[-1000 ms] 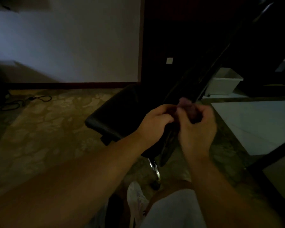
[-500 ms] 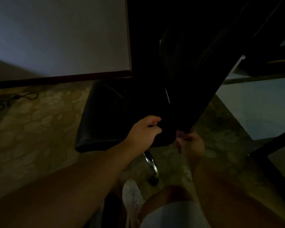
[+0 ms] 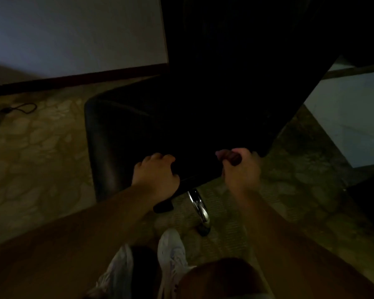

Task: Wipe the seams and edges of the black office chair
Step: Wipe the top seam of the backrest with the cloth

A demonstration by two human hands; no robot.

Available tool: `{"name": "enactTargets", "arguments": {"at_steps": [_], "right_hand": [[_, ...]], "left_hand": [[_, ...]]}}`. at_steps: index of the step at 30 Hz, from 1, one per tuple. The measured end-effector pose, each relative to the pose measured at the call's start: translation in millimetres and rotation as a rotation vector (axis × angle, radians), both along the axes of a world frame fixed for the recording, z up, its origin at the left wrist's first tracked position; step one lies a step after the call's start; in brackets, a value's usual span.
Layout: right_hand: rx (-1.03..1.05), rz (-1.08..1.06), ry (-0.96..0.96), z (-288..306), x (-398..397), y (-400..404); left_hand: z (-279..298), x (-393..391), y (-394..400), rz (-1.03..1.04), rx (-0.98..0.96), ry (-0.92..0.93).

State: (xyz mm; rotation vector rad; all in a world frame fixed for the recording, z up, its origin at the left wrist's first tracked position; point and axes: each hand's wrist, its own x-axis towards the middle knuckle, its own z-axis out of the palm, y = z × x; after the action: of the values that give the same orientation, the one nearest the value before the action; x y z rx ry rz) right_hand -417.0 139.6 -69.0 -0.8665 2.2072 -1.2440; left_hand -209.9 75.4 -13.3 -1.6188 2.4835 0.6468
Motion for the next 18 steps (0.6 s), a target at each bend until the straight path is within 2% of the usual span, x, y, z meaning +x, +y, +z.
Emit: {"name": "enactTargets", "arguments": {"at_steps": [3, 7, 14, 18], "right_hand": [[0.061, 0.045, 0.199, -16, 13, -8], [0.114, 0.137, 0.353, -19, 21, -15], [0.149, 0.172, 0.408, -10, 11, -25], [0.111, 0.206, 0.39, -3, 20, -40]], "left_hand": [[-24, 11, 2, -0.022, -0.019, -0.175], [-42, -3, 18, -0.009, -0.058, -0.15], [-45, -26, 19, -0.16, -0.102, -0.148], [-35, -34, 9, -0.321, -0.028, -0.011]]}}
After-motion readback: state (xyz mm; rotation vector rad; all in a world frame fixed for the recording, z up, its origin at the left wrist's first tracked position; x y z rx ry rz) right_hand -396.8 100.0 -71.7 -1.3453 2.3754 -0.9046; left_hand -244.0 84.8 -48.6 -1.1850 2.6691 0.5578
